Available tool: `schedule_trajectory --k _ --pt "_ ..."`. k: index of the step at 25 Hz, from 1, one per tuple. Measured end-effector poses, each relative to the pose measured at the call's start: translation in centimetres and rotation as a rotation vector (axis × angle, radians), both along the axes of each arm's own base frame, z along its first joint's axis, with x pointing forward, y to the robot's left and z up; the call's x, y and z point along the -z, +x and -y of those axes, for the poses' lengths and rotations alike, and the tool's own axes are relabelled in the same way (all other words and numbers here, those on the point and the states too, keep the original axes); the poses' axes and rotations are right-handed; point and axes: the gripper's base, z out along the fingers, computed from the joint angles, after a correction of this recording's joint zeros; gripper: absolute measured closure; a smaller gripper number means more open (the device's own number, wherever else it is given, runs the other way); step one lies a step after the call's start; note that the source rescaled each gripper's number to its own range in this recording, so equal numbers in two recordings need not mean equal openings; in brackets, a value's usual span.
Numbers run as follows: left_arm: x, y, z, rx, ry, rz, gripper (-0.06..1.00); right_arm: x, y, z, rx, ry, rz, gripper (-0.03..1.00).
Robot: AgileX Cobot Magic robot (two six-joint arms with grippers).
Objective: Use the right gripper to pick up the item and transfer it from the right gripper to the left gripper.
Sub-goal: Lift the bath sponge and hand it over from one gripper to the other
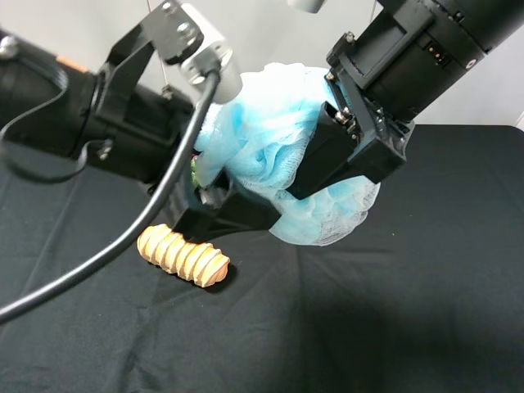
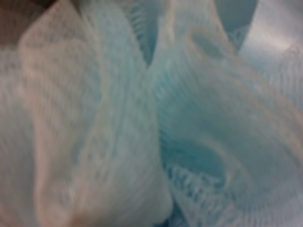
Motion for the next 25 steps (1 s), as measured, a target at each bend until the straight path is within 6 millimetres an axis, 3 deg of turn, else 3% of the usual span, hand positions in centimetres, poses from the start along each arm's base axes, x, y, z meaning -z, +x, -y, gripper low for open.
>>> schedule_trajectory --k 6,15,25 --pt "-0.3 0.1 1.3 0.052 -0.004 0.019 0.04 0.0 0.1 0.0 -0.003 0.005 0.014 0.91" --pt "-0.4 -0.6 2.4 0.112 -0.013 0.07 0.45 0.0 0.1 0.1 -0.014 -0.008 0.018 0.95" --pt "-0.4 -0.6 2.4 0.126 -0.008 0.087 0.49 0.1 0.1 0.1 -0.018 -0.014 0.03 0.97"
